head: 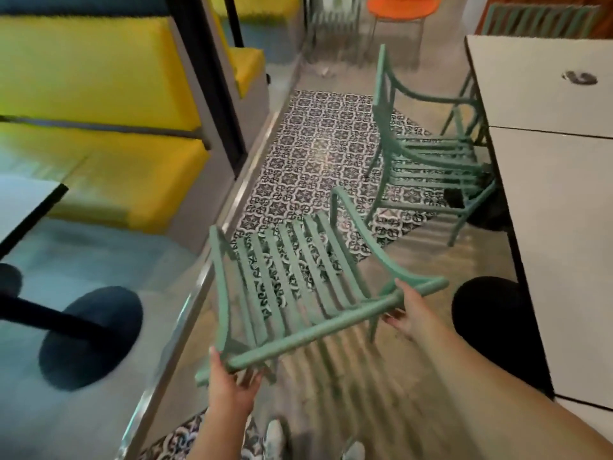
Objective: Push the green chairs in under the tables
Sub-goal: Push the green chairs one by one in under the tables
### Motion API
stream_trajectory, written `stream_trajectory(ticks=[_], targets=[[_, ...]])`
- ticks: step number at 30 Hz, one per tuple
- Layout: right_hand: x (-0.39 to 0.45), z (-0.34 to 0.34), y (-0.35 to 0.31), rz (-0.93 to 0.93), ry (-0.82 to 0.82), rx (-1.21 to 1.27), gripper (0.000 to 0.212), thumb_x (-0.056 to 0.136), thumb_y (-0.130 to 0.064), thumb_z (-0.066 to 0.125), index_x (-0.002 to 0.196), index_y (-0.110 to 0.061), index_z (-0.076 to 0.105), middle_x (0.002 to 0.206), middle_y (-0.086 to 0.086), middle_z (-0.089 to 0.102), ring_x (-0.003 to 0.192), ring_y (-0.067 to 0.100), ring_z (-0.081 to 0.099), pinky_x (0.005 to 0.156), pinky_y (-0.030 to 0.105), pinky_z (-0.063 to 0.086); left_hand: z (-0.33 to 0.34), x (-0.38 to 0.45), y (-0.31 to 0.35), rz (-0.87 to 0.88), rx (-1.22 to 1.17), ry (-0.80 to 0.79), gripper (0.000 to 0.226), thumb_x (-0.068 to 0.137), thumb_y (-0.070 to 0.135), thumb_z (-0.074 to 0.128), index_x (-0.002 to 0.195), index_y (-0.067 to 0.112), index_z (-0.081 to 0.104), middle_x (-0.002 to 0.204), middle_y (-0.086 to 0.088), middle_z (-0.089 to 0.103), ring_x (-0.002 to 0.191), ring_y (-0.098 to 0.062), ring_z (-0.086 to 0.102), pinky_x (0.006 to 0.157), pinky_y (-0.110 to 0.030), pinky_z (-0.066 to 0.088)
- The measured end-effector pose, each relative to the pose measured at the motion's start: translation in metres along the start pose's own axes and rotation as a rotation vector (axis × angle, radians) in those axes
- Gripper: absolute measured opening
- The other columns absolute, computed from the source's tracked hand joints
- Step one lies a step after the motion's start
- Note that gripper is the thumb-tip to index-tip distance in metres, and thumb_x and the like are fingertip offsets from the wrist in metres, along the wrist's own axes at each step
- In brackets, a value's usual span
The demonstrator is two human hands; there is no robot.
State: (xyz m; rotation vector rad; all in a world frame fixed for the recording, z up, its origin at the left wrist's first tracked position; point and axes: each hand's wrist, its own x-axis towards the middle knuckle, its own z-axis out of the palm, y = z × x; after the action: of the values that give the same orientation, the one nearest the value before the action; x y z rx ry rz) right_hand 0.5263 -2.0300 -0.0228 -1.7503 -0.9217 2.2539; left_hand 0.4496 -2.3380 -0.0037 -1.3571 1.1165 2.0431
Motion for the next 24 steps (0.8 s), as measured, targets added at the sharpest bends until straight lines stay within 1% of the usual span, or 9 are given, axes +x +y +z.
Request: stream_trajectory(ticks=[3,6,8,12,14,17,19,22,24], targets=[[0.011,0.002,-0.002,0.073,0.014,0.056,0.026,0.085,-0.027,0.069,0.098,-0.009,0.056,0.102,0.019,0.059,0.090,0.034,0.061,0.078,0.048,0.055,0.004,0.002,0.007,-0.078,-0.037,0.022,0.041,0.093,0.044,0.056,0.106,0.006,0.052,0.110,-0.015,0.049,0.093,-0.031,0.054,0.094,-0.047,0.051],[0.017,0.003,-0.010,0.064,0.064,0.059,0.009,0.088,-0.009,0.060,0.090,-0.004,0.052,0.097,0.018,0.058,0.079,0.031,0.060,0.070,0.044,0.056,0.008,0.010,0.008,-0.104,-0.046,0.028,0.024,0.096,0.025,0.051,0.107,0.004,0.050,0.114,-0.015,0.054,0.083,-0.030,0.056,0.046,-0.039,0.055],[0.022,0.008,-0.009,0.058,0.095,0.072,0.007,0.086,0.000,0.049,0.081,-0.004,0.047,0.092,0.017,0.056,0.075,0.029,0.057,0.059,0.040,0.058,0.008,0.013,0.009,-0.090,-0.057,0.036,0.011,0.095,0.013,0.047,0.096,0.003,0.050,0.117,-0.015,0.052,0.079,-0.029,0.055,0.037,-0.036,0.051],[0.025,0.010,-0.004,0.033,0.115,0.104,0.011,0.077,0.004,0.045,0.083,-0.004,0.048,0.109,0.020,0.056,0.085,0.032,0.057,0.085,0.047,0.051,0.008,0.011,0.018,-0.095,-0.025,0.059,0.009,0.094,0.007,0.045,0.086,0.004,0.047,0.119,-0.014,0.048,0.086,-0.028,0.055,0.062,-0.036,0.058],[0.024,0.007,0.001,0.055,0.129,0.111,0.022,0.074,0.004,0.047,0.094,-0.005,0.051,0.114,0.019,0.056,0.090,0.033,0.058,0.087,0.049,0.051,0.007,0.014,0.024,-0.122,-0.015,0.053,0.010,0.094,0.007,0.045,0.084,0.003,0.047,0.115,-0.014,0.051,0.090,-0.028,0.056,0.068,-0.038,0.058],[0.011,0.008,0.008,0.087,0.149,0.125,0.017,0.080,0.001,0.048,0.094,-0.007,0.050,0.110,0.017,0.055,0.080,0.029,0.056,0.088,0.048,0.050,0.008,0.017,0.039,-0.148,0.024,0.085,0.012,0.094,0.006,0.046,0.083,0.001,0.045,0.094,-0.015,0.051,0.109,-0.028,0.050,0.099,-0.042,0.045],[0.002,0.010,0.014,0.090,0.181,0.124,0.012,0.081,0.001,0.048,0.091,-0.006,0.049,0.108,0.018,0.055,0.078,0.029,0.054,0.093,0.049,0.049,0.011,0.019,0.047,-0.154,0.072,0.076,0.011,0.093,0.007,0.045,0.083,0.002,0.047,0.096,-0.016,0.052,0.119,-0.027,0.050,0.101,-0.044,0.042],[-0.011,0.011,0.022,0.098,0.216,0.202,0.025,0.082,0.004,0.045,0.107,-0.001,0.049,0.104,0.020,0.056,0.082,0.033,0.055,0.098,0.052,0.045,0.021,0.026,0.063,-0.141,0.130,0.043,0.010,0.093,0.005,0.043,0.084,0.001,0.045,0.114,-0.018,0.050,0.121,-0.030,0.050,0.102,-0.045,0.042],[-0.019,0.015,0.030,0.123,0.240,0.223,0.014,0.083,0.004,0.045,0.096,0.000,0.049,0.114,0.020,0.053,0.083,0.035,0.054,0.096,0.053,0.045,0.030,0.027,0.075,-0.133,0.188,0.023,0.008,0.094,0.005,0.041,0.093,0.000,0.047,0.117,-0.020,0.045,0.125,-0.032,0.048,0.104,-0.046,0.041]])
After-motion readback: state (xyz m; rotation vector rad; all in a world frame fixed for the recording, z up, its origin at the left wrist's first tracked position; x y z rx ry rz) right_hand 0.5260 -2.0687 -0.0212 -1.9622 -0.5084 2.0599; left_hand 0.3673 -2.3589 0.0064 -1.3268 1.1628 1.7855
